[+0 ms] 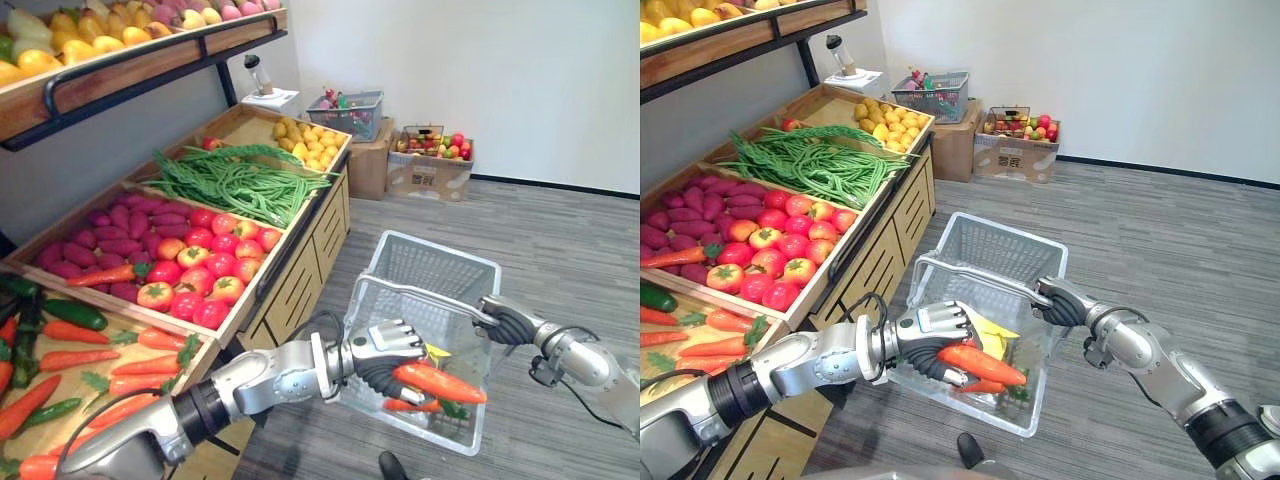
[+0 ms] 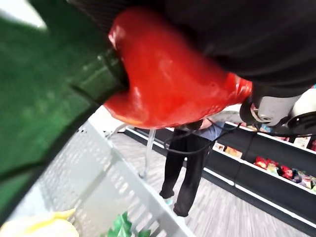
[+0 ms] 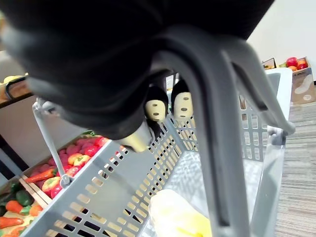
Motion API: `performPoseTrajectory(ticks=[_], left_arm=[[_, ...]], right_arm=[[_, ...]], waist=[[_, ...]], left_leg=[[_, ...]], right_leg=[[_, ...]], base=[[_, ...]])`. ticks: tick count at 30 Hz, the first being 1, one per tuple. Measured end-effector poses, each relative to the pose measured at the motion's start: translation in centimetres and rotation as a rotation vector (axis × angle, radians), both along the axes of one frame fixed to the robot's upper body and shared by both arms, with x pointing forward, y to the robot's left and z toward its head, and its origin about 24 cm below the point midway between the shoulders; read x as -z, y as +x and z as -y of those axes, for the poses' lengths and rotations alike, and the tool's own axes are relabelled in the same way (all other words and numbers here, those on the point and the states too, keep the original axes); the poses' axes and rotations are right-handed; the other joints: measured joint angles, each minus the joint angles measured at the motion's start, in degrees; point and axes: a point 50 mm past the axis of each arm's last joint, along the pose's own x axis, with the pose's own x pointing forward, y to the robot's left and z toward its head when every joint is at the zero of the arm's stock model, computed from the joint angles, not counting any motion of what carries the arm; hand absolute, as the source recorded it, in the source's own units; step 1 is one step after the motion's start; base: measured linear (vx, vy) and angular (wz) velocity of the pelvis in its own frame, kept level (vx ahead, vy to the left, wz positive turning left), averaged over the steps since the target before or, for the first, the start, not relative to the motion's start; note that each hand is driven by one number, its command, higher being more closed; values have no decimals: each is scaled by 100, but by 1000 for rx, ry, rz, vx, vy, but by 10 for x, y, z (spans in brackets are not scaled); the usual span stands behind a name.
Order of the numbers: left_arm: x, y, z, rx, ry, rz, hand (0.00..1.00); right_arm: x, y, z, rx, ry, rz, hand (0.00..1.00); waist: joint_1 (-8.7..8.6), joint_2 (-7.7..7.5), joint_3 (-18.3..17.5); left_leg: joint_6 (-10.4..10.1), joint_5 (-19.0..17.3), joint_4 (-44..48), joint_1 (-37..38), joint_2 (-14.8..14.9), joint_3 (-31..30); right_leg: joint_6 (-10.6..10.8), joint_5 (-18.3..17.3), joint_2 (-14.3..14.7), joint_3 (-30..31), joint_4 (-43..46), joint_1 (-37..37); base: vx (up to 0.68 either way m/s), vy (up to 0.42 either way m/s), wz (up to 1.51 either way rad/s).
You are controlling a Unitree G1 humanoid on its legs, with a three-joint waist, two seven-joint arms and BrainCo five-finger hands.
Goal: Pick vegetable in the basket
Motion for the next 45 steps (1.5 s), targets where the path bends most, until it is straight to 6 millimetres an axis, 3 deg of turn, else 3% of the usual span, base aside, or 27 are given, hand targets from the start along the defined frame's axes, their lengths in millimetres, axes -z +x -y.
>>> performPoseTrajectory(ticks=[7,17,18,27,33,40,45], left_arm=[[23,9,-1,-54,71,-37,100],[52,23,2,-155,160,-73,100],[56,25,1,-173,181,-70,0],[78,39,-6,-290,275,-79,0],[80,42,-8,-310,284,-85,0],[74,46,-6,-315,266,-70,0],[47,42,15,-238,150,-12,0]], right_arm=[[-5,-2,-17,-77,45,11,100],[-3,-3,-22,-112,37,-20,100],[-4,-2,-24,-117,40,-16,100],[-3,0,-33,-151,49,-20,100],[0,0,-38,-160,69,-35,100],[3,0,-37,-145,67,-46,100],[30,-1,-30,-58,88,-126,100]], waist=[[-67,44,27],[-127,12,159],[-170,6,176],[-215,-14,205],[-211,-63,236],[-206,-111,267],[-165,-164,281]], left_leg=[[-38,-26,3,96,1,188],[-43,-35,-4,163,-7,266],[-43,-34,-5,163,-7,266],[-41,-33,-16,180,-8,286],[-41,-33,-19,185,-6,283],[-34,-29,-41,131,1,124],[20,6,-132,28,-17,-213]], right_leg=[[0,0,86,160,10,3],[-5,-25,105,210,25,-8],[7,-40,103,203,25,-14],[-23,-25,127,202,-1,-16],[-32,-34,128,194,-2,-12],[-44,-60,51,40,-1,12],[-36,-115,-99,-277,0,92]], base=[[-53,-43,-12],[-65,-53,-3],[-56,-53,0],[-55,-52,-1],[-72,-65,0],[-29,-27,11],[-104,-91,37]])
